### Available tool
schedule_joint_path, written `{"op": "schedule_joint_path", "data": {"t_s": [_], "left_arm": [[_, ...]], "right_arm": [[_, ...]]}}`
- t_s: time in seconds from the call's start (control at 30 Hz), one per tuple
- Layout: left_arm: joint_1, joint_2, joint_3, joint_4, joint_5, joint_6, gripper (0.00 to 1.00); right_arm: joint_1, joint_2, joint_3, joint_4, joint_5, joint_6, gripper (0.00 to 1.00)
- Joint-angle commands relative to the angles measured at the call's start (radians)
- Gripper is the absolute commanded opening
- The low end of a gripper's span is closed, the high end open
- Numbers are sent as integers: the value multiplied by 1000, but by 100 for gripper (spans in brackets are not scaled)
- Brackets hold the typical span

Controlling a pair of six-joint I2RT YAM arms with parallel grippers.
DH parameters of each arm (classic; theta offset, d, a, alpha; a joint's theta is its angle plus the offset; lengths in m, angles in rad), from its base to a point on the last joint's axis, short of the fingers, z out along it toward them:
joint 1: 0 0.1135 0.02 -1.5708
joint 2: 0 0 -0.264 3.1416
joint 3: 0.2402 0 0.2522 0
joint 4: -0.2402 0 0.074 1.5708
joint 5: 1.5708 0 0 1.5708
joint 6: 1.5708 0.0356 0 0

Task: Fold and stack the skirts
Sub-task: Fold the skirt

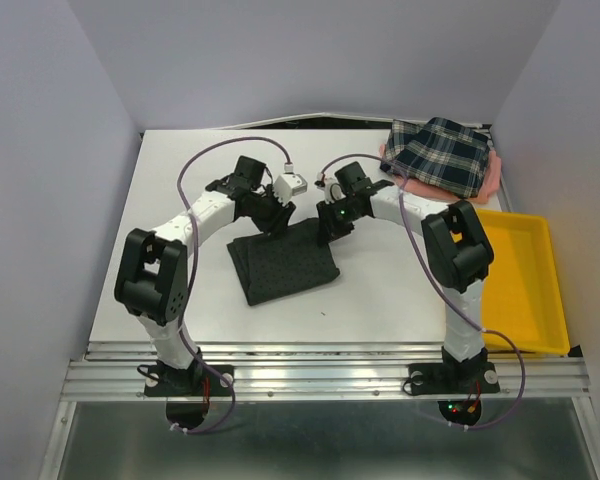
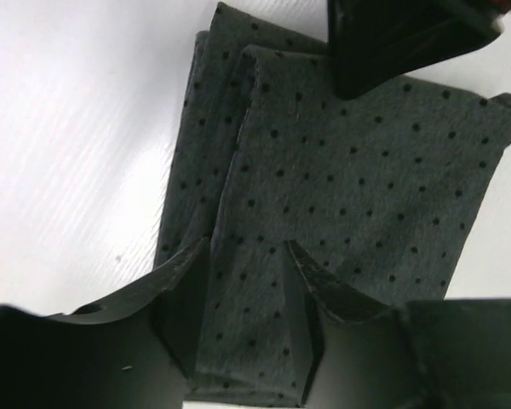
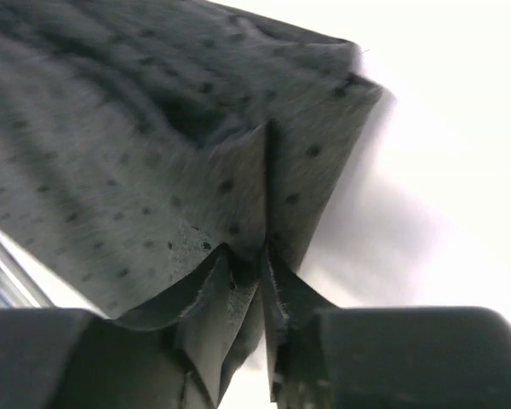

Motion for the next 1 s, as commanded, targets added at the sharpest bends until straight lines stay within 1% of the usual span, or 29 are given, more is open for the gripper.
{"op": "schedule_joint_path", "data": {"t_s": [0.0, 0.1, 0.23, 0.27, 0.3, 0.33, 0.37, 0.4, 0.47, 0.5, 0.53, 0.57, 0.67, 0.7, 0.77, 0.83, 0.9, 0.97], "left_arm": [[-4, 80, 42, 75, 17, -81, 47], [3, 169, 60, 103, -24, -143, 46], [30, 272, 69, 120, -23, -169, 46], [37, 284, 77, 114, -17, -167, 46], [43, 289, 85, 102, 3, -157, 47], [49, 276, 91, 102, 6, -148, 50], [50, 257, 89, 105, 6, -132, 53], [48, 204, 88, 106, 2, -99, 59], [48, 138, 85, 106, -24, -75, 63], [48, 98, 80, 103, -33, -50, 67], [43, 63, 74, 99, -49, -33, 68], [31, -8, 65, 74, -81, -13, 68], [1, -118, 43, 7, -121, 73, 68], [-18, -143, 18, -42, -121, 86, 68], [-29, -210, -22, -88, -100, 99, 68], [-53, -272, -90, -154, -89, 109, 68], [-76, -316, -168, -188, -84, 132, 68], [-127, -379, -220, -196, -93, 145, 69]], "right_arm": [[-8, 83, 43, 62, -3, 22, 24], [-27, 133, 67, 65, 17, 25, 24], [-36, 128, 103, 62, 12, 41, 25], [-36, 116, 106, 62, 6, 45, 27], [-45, 85, 109, 62, 0, 50, 32], [-45, 68, 109, 64, -2, 60, 36], [-54, 50, 112, 64, 0, 67, 39], [-63, 10, 114, 62, 12, 79, 45], [-73, -34, 104, 53, 30, 81, 58], [-73, -79, 98, 48, 47, 67, 66], [-73, -102, 86, 42, 67, 58, 67], [-73, -126, 49, 38, 70, 48, 70], [-73, -229, -14, 31, 69, -7, 73], [-73, -252, -44, 24, 58, -31, 77], [-73, -310, -70, -11, 52, -97, 82], [-73, -349, -121, -28, 70, -207, 88], [-73, -404, -158, -44, 90, -266, 90], [-73, -442, -211, -50, 136, -333, 91]]}}
